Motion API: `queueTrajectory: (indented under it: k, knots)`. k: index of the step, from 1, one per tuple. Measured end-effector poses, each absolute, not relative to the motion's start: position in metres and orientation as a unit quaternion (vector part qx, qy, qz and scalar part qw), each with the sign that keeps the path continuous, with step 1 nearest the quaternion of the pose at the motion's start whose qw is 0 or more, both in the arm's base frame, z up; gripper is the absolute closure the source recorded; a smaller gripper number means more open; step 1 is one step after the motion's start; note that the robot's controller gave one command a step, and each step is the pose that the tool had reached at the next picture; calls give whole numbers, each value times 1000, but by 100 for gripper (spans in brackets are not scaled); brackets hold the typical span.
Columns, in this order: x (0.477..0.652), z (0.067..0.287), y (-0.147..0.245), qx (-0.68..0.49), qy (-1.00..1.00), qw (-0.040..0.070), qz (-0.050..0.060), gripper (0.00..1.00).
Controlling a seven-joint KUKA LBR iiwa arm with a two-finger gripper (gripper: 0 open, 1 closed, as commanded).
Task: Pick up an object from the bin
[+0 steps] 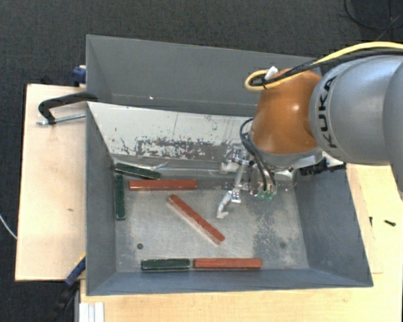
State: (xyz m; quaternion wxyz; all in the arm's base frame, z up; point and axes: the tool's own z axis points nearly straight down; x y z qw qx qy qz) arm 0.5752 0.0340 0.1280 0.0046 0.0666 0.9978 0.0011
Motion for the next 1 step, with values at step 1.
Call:
queueTrajectory:
  k: [1]
  knots:
    - [573,84,37,161,987,-3,-4,100]
